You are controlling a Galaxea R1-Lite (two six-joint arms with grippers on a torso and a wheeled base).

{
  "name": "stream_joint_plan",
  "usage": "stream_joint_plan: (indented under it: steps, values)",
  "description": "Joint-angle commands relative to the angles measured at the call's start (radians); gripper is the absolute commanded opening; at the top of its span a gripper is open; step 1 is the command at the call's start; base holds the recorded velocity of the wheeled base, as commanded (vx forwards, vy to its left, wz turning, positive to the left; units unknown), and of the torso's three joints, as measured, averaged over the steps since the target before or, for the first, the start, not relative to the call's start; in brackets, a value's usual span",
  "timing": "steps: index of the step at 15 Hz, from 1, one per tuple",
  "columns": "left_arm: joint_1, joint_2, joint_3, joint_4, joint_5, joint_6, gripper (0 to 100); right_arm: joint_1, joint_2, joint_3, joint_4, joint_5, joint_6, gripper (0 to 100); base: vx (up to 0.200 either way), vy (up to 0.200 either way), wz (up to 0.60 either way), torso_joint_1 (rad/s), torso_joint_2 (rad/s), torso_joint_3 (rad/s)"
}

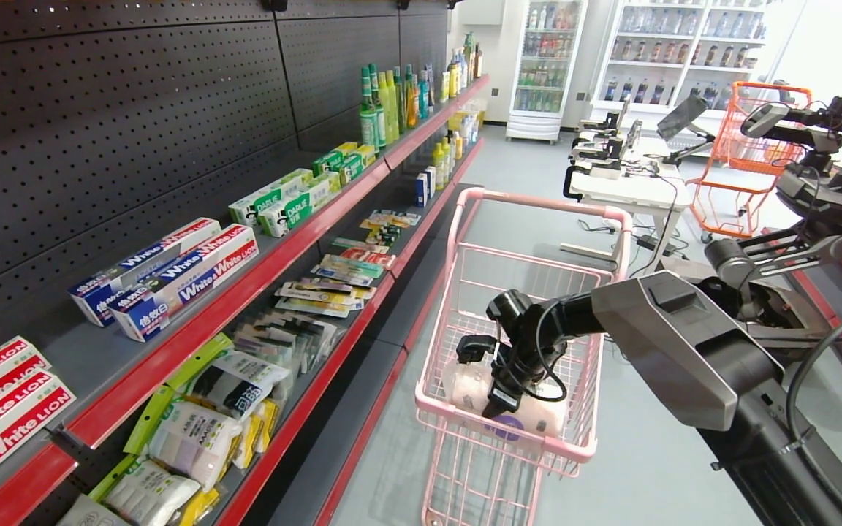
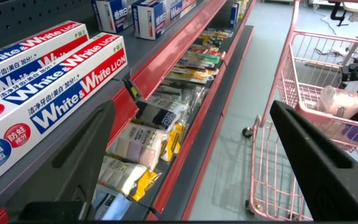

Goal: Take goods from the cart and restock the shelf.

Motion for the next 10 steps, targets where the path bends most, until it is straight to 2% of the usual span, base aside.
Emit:
stream_joint_plan:
  steps: [1,4,10]
  values:
    - [0.0,0.001,0.0,0.0,0.0,0.0,100,0.0,-0.008,0.028,-0.004,-0.038,0.006,0,0.0,0.0,0.0,0.0,0.0,0.0]
    - [0.0,0.001,0.0,0.0,0.0,0.0,100,-0.006,-0.05,0.089,0.006,-0.08,0.006,0,0.0,0.0,0.0,0.0,0.0,0.0]
    - [0.0,0.001,0.0,0.0,0.0,0.0,100,-0.032,-0.081,0.114,0.021,-0.175,-0.011,0,0.0,0.0,0.0,0.0,0.0,0.0]
